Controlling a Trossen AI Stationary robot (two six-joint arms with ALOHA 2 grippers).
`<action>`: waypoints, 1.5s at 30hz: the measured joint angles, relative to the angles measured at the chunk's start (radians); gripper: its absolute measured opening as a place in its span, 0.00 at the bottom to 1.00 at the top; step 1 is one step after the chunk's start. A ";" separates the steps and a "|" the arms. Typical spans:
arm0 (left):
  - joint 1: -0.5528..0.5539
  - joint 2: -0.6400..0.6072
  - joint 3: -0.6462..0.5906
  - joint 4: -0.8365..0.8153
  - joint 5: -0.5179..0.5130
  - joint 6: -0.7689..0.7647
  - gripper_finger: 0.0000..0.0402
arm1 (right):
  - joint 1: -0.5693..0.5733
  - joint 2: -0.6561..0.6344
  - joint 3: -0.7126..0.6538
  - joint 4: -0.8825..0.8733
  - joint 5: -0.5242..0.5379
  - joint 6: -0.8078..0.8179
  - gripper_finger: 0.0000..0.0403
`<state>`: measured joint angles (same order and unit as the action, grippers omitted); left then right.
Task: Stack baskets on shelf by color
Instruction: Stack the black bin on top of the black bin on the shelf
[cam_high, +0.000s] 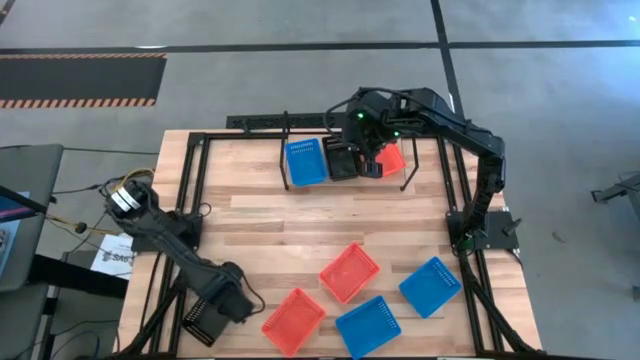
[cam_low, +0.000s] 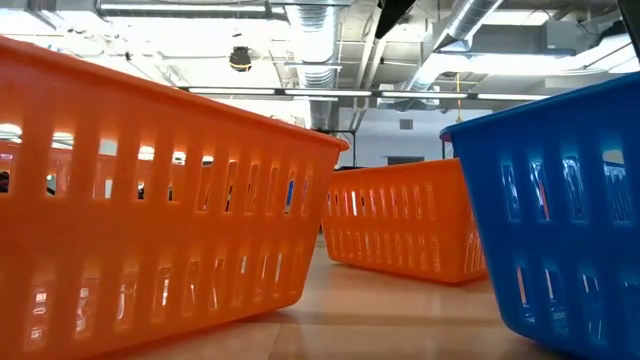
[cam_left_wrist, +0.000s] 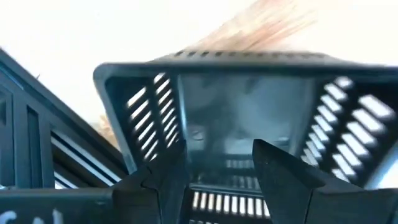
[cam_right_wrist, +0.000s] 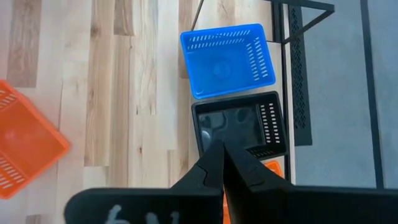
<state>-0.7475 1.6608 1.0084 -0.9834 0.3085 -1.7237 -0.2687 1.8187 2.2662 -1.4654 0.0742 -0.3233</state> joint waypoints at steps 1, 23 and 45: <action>0.012 0.000 0.007 -0.011 0.001 0.016 0.43 | 0.000 0.000 0.000 0.000 0.000 0.000 0.04; 0.015 -0.067 0.115 -0.318 -0.126 -0.015 0.42 | 0.000 0.000 0.000 0.000 0.000 -0.026 0.04; -0.143 -0.067 0.098 -0.224 -0.112 -0.261 0.42 | 0.000 0.000 0.000 0.001 0.001 -0.025 0.04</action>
<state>-0.8901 1.5942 1.1060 -1.2077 0.1964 -1.9850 -0.2687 1.8187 2.2662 -1.4643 0.0749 -0.3485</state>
